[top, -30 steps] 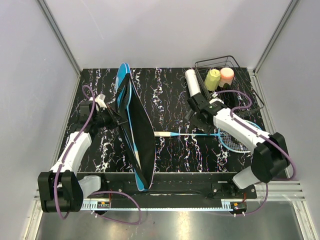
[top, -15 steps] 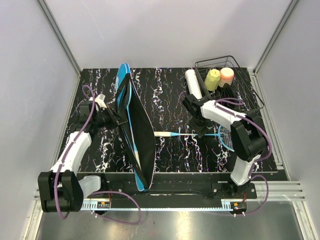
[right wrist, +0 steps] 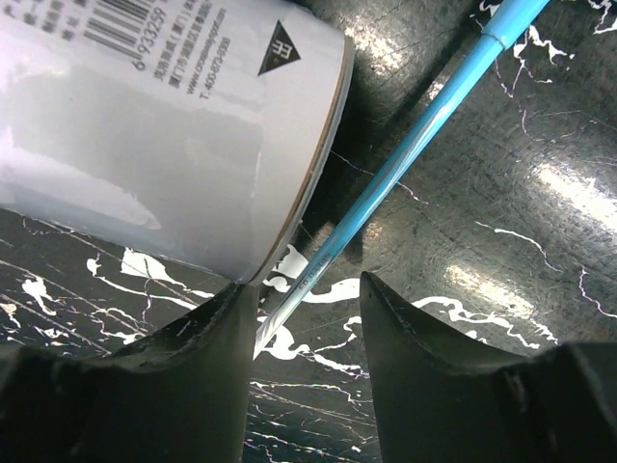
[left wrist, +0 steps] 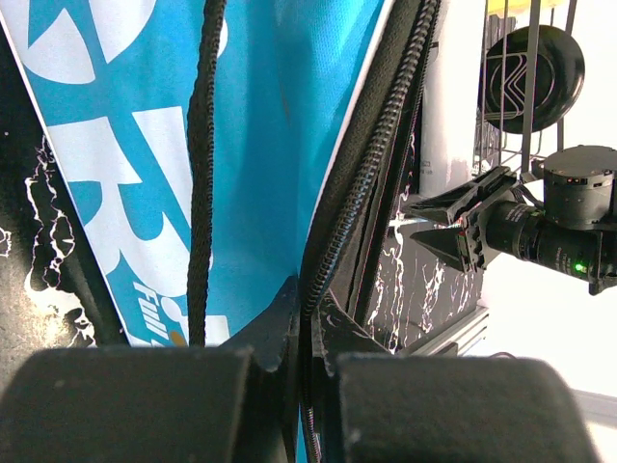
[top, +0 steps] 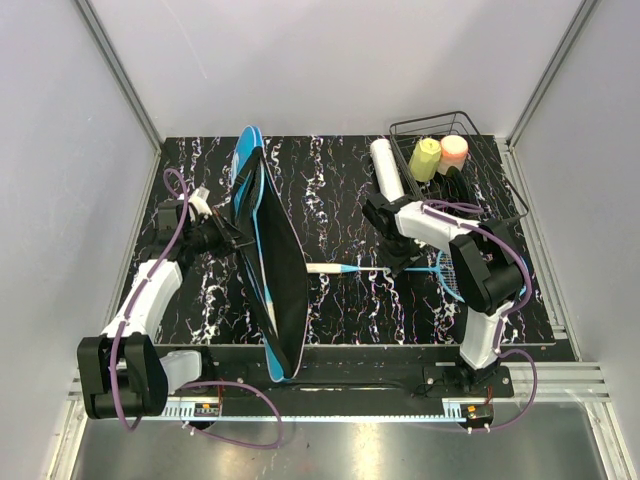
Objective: Pack up the badminton gear
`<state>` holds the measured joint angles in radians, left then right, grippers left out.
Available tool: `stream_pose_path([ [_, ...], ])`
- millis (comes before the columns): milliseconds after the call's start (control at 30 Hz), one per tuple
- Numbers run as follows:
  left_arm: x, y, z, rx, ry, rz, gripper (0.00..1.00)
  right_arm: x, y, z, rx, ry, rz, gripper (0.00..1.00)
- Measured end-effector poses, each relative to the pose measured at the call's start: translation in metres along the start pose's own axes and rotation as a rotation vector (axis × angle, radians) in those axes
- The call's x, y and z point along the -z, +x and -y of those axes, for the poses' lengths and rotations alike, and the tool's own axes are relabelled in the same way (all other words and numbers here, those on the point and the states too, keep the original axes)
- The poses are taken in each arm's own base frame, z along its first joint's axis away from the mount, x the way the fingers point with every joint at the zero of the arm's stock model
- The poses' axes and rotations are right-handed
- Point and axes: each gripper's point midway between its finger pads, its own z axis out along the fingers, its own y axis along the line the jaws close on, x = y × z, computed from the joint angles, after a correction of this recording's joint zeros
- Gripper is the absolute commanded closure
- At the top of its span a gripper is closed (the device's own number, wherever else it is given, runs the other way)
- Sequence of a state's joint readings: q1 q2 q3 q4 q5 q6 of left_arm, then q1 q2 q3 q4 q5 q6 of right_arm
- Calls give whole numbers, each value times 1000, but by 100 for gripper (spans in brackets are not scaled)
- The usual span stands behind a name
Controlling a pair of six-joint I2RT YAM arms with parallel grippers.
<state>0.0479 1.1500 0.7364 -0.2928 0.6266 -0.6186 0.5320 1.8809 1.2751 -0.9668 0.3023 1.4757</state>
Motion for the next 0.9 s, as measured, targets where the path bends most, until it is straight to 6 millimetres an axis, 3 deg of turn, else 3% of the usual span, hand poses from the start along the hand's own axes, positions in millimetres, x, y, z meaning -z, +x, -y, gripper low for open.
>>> stream_pose_path([
  [100, 0, 0, 0, 3, 2, -1, 100, 0, 0, 0, -15, 2, 2, 60],
  [467, 1, -1, -1, 10, 6, -1, 100, -10, -1, 11, -52, 10, 22, 66],
  [700, 1, -2, -1, 11, 5, 0, 100, -10, -2, 14, -93, -31, 29, 82],
  [800, 1, -2, -1, 10, 4, 1, 100, -9, -3, 22, -120, -40, 31, 98],
  [900, 1, -2, -1, 9, 1, 5, 100, -4, -5, 49, -137, -21, 36, 100],
])
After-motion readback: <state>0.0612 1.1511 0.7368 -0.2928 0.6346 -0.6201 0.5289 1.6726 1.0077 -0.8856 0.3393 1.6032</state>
